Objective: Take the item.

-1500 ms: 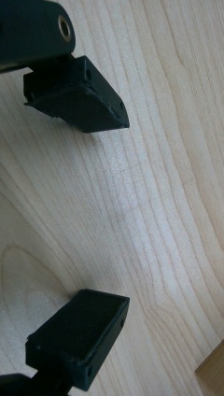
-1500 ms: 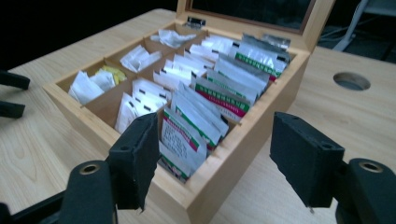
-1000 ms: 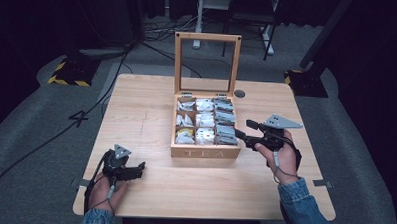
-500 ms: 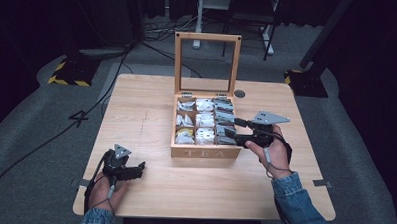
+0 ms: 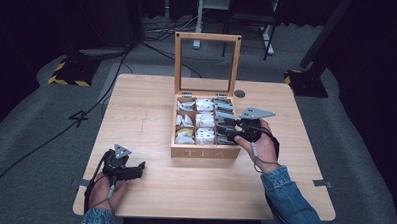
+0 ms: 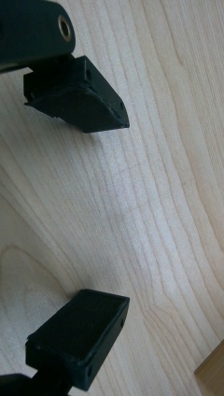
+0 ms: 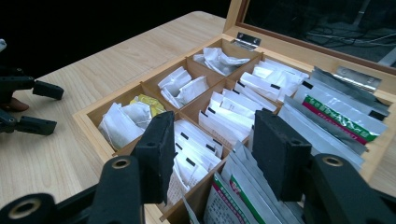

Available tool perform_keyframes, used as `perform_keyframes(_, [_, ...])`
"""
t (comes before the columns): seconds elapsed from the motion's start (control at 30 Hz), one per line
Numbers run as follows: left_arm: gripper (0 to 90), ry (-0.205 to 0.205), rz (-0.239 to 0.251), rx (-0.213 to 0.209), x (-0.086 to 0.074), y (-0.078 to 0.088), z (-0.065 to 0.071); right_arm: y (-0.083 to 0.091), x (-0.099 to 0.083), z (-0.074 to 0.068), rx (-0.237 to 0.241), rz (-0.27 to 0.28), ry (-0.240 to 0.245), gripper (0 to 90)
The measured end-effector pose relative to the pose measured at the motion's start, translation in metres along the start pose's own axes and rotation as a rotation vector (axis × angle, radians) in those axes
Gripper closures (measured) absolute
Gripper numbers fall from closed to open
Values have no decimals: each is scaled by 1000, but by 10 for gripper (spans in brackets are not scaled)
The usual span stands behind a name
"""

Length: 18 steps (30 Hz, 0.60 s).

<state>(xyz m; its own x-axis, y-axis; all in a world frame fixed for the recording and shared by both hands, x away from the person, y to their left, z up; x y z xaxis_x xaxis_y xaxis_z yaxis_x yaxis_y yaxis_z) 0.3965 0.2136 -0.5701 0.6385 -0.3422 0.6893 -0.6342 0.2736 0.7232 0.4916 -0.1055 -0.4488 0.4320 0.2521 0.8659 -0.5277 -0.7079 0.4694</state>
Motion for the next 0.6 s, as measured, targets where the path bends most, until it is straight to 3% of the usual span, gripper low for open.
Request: perform_keyframes(0.6, [137, 0, 0, 0, 0, 0, 0, -34, -6, -18, 16, -112, 29, 592])
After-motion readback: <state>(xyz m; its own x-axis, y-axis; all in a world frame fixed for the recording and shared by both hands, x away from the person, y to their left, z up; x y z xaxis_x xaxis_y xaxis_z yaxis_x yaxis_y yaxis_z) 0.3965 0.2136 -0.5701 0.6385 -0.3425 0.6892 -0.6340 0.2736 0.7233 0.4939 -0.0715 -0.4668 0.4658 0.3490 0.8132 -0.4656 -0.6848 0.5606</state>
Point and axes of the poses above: each handheld gripper's, and its own axes: y roughly backward along the jaws, x roughly out of its top, z roughly to its right, the point moved 9 cm from there along -y, roughly forward along the jaws, and after that the axes turned 6 degrees about -y, right-handed, at the moved point
